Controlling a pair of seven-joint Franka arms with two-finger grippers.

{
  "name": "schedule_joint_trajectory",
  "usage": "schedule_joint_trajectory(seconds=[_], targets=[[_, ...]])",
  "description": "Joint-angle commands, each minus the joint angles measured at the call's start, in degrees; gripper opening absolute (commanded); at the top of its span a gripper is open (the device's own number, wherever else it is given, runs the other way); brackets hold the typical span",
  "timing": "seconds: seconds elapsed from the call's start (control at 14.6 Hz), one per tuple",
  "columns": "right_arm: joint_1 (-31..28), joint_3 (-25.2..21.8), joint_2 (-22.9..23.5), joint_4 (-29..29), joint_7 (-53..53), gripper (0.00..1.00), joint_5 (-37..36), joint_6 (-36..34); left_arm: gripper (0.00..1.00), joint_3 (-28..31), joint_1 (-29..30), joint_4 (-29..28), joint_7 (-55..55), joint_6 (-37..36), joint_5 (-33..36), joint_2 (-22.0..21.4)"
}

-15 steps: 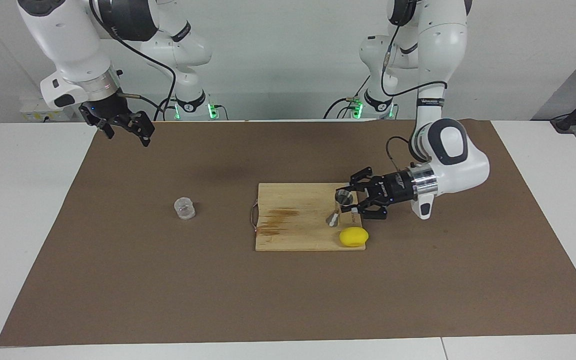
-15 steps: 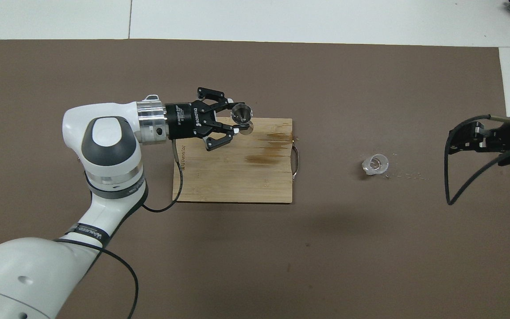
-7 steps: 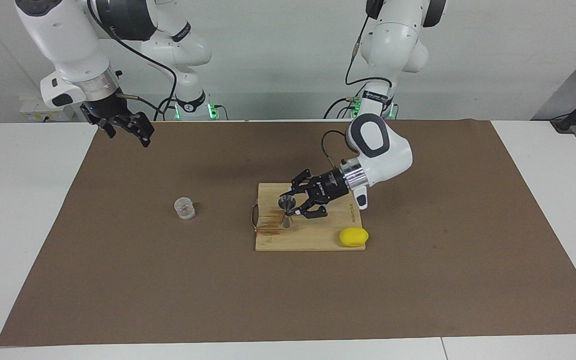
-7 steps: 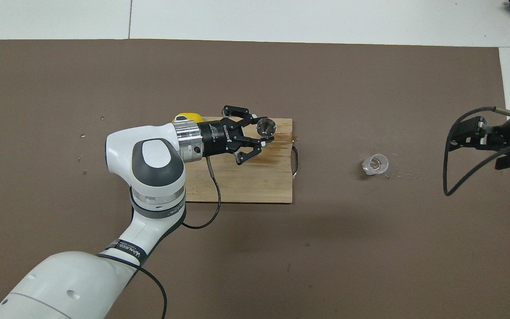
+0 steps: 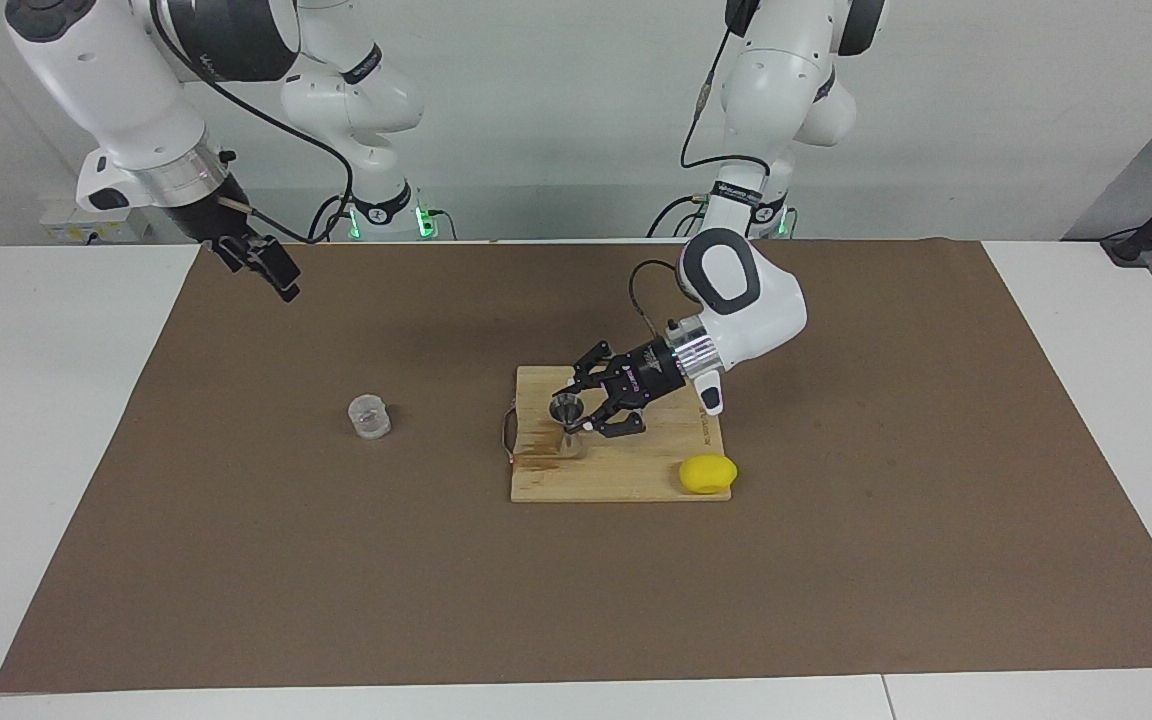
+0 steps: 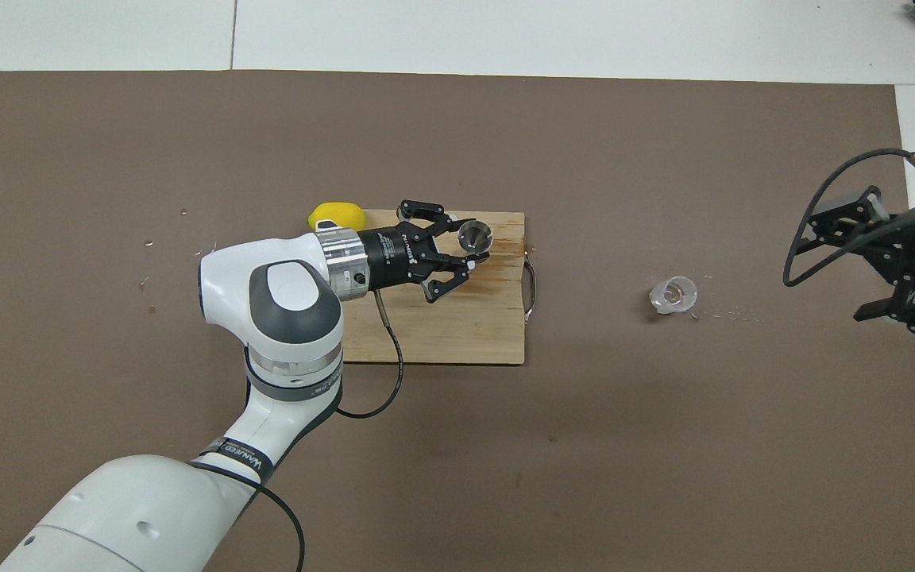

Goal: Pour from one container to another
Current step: 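Carry the dark cup with the left gripper onto the cutting board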

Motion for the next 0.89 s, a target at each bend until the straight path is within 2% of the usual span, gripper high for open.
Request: schedule_joint_trajectory(seconds=[0.0, 0.14, 0.41, 0.55, 0.61, 0.68, 0.75, 0.82], targets=[[-1.4, 0.2, 0.6, -3.0, 7.5, 1.0, 3.5, 5.1, 0.0, 1.0, -3.1, -1.1, -0.1, 3.1, -3.3, -0.7], [-2.4, 0.2, 2.4, -3.4, 9.4, 1.0, 6.2, 5.9, 0.0, 1.0, -3.8, -1.1, -0.1, 4.4, -3.8, -0.4], [-7.3, 0.2, 8.9, -3.8, 9.9, 1.0, 12.5, 8.3, 0.0, 1.0, -3.8, -1.1, -0.1, 4.7, -3.8, -0.4], [-8.8, 0.2, 10.4, -6.8, 10.0, 1.0, 16.2, 11.9, 0.0, 1.0, -3.8, -1.2, -0.1, 5.2, -3.9, -0.3], [-8.8, 0.2, 11.0, -7.9, 10.0, 1.0, 18.1, 13.2, 0.08, 1.0, -3.8, -1.3, -0.1, 5.2, -3.8, -0.3], [-9.0, 0.2, 11.6, -9.1, 10.0, 1.0, 19.1, 14.2, 0.72, 1.0, -3.8, -1.3, -0.1, 5.3, -3.8, -0.3], [-9.1, 0.2, 12.5, -9.6, 10.0, 1.0, 20.4, 15.1, 1.0, 1.0, -3.8, -1.3, -0.2, 5.3, -3.8, -0.4], [-9.0, 0.2, 12.7, -10.7, 10.0, 1.0, 21.4, 16.1, 1.0, 1.0, -3.8, -1.3, -0.2, 5.3, -3.8, -0.4]])
